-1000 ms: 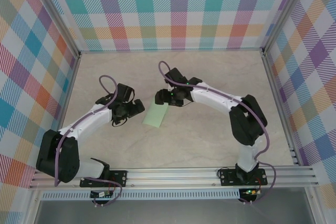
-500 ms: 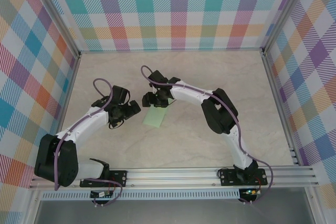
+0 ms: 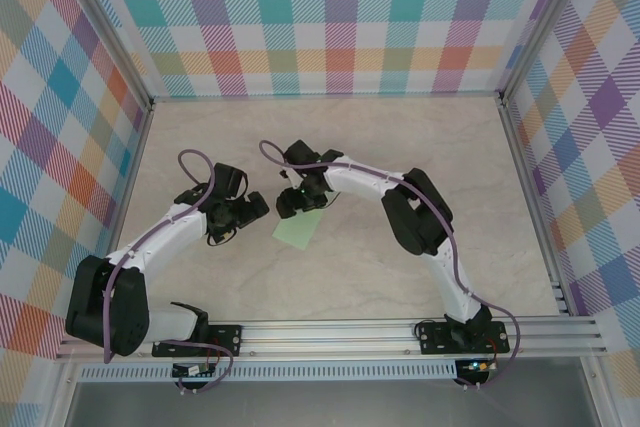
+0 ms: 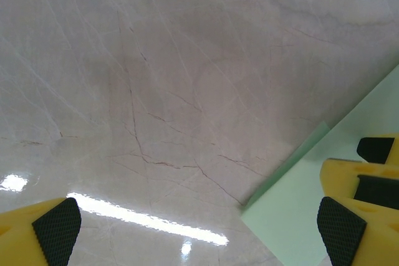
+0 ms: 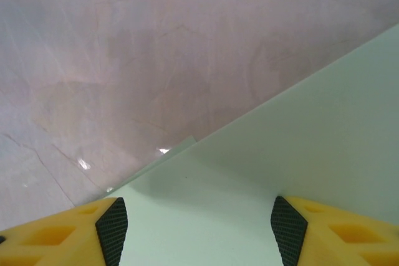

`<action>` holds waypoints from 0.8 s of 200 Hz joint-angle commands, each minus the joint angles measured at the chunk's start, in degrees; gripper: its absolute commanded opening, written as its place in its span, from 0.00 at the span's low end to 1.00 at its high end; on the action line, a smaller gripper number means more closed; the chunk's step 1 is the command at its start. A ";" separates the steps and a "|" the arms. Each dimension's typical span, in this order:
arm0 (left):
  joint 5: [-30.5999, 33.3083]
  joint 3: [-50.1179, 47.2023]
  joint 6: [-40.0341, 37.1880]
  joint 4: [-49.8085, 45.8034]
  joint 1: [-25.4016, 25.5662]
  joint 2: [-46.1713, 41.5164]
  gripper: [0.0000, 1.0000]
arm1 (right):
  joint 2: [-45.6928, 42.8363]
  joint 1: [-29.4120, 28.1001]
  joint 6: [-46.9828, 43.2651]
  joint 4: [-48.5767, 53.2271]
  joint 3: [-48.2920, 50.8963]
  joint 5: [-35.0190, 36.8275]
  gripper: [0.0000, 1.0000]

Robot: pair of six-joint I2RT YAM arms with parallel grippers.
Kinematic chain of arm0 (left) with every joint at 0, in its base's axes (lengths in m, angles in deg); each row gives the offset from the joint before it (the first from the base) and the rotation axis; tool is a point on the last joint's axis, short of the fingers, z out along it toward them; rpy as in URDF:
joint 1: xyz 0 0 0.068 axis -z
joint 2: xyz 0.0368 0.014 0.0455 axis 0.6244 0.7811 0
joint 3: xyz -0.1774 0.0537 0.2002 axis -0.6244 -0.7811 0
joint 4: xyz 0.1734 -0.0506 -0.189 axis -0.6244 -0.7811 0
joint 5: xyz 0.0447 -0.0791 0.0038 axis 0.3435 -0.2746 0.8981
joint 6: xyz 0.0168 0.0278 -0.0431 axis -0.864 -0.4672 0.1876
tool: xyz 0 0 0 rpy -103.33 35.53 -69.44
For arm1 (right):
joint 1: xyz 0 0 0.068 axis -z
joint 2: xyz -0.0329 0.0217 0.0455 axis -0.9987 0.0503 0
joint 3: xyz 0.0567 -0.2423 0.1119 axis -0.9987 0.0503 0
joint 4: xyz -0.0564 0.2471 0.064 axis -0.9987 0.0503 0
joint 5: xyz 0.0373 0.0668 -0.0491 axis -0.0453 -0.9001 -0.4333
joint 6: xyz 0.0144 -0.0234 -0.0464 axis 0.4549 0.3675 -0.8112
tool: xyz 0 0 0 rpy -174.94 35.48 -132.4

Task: Fold a paper plane with a square sheet of paper (pick it up from the middle)
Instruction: Move the paper to the center of the table.

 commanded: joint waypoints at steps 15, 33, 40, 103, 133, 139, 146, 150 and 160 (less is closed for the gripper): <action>-1.55 -0.17 -0.83 -0.64 -1.08 -2.17 1.00 | -3.98 -0.34 -12.66 6.42 7.27 1.57 0.67; -3.22 -0.25 -1.45 -0.26 -1.04 -2.52 1.00 | -6.81 -0.34 -15.96 6.30 9.49 0.79 0.67; -4.23 -0.39 -1.70 0.02 -1.04 -2.60 1.00 | -7.80 -0.34 -16.72 6.27 10.02 0.58 0.67; -16.87 -2.03 -3.18 9.57 0.93 -1.38 0.84 | -25.89 2.91 10.46 -6.24 24.19 -1.01 0.72; -22.02 -0.86 -2.14 14.92 3.57 3.37 0.73 | -34.32 3.79 26.27 -11.14 34.98 -0.88 0.71; -22.02 -0.41 -1.86 16.39 4.10 4.26 0.72 | -35.26 3.79 28.40 -11.88 36.49 -0.87 0.71; -21.84 0.09 -1.72 17.20 4.71 5.19 0.72 | -36.18 3.66 30.51 -12.23 37.82 -1.01 0.70; -21.76 0.23 -1.64 17.34 4.99 5.75 0.72 | -36.42 3.77 32.08 -12.18 38.46 -0.89 0.70; -21.68 0.76 -1.37 17.65 5.67 6.87 0.71 | -36.87 3.78 35.06 -12.82 40.16 -0.74 0.69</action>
